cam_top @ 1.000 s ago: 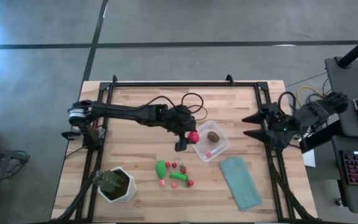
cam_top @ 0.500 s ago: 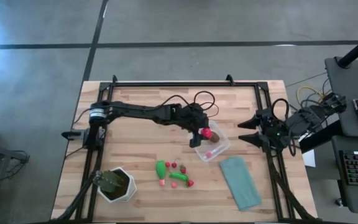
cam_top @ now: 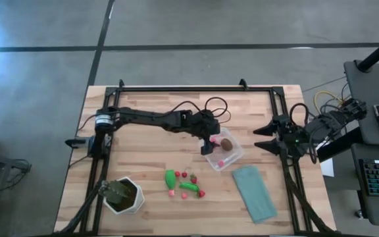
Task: Pick and placing Produce into tupperware
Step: Put the red tomato into the transparent bin, then put the green corn into the transparent bin
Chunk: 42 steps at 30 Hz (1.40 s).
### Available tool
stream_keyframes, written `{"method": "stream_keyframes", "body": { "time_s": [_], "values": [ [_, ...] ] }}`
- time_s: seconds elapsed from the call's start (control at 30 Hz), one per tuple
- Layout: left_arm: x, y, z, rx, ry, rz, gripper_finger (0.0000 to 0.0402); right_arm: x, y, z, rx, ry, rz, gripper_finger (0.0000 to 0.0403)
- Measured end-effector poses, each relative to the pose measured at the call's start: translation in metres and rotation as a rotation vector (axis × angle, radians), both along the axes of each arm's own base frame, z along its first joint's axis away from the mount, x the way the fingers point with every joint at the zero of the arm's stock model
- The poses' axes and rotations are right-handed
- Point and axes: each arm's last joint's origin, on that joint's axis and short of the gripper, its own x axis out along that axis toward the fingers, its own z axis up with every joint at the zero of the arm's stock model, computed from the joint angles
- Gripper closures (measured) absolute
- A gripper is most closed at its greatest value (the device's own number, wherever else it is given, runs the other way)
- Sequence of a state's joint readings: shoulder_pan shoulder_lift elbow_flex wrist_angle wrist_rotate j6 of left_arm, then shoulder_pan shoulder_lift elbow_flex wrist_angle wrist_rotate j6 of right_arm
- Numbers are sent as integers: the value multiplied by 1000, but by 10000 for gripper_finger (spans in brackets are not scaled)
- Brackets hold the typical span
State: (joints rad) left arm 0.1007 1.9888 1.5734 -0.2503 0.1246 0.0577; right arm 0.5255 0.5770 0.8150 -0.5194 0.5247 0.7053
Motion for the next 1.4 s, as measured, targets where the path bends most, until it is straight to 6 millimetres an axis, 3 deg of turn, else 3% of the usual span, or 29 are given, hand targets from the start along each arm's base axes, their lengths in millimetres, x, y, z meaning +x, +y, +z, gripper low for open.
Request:
{"method": "stream_keyframes", "body": {
  "time_s": [0.23,0.47,0.73,0.9,1.27,1.4],
  "values": [
    [-2,-1,-6,-4,22,-1,100,0,0,0,-17,-4,4,77],
    [-5,-2,-3,-4,39,-1,100,-2,-1,6,-133,-162,44,77],
    [-6,-1,-3,-5,49,0,100,-4,-2,-39,-132,-244,41,77],
    [-6,-2,-4,-6,55,-1,100,-6,-4,-56,-214,-345,28,77],
    [-10,-2,-6,-9,109,-2,100,7,-5,-118,-180,-346,-57,77],
    [-10,-2,-6,-9,109,-2,100,7,-6,-126,-177,-354,-70,77]
  ]
}}
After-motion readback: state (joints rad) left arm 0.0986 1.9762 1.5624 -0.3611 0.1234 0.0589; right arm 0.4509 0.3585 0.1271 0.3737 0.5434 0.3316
